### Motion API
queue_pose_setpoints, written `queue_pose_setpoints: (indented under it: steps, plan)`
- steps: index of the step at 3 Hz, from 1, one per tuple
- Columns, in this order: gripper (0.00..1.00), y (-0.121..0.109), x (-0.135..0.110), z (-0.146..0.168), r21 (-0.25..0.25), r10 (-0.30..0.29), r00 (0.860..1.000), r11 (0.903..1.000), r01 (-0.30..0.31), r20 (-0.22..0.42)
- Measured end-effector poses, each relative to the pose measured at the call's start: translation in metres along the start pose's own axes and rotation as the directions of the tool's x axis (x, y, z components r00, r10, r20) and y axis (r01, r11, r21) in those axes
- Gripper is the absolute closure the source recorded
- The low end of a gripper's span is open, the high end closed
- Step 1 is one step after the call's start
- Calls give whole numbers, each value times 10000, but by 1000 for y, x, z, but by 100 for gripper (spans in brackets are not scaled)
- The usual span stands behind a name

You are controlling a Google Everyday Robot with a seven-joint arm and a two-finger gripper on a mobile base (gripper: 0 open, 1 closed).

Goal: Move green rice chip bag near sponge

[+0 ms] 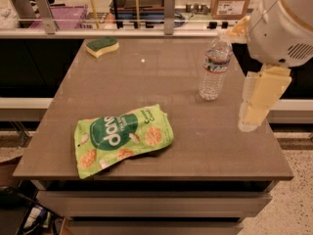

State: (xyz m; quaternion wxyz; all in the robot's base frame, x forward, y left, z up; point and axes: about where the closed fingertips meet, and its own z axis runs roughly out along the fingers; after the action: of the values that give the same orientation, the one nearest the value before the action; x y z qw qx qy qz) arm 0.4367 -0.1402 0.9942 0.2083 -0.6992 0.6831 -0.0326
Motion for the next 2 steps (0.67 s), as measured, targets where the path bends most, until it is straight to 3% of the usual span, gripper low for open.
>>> queue_pose_setpoints:
  steps: [1,2]
  plan:
    - [0,3,-4,38,-1048,-772,9968,9914,789,194]
    - [0,5,-13,68,-1426,-1069,9941,9838,1085,189]
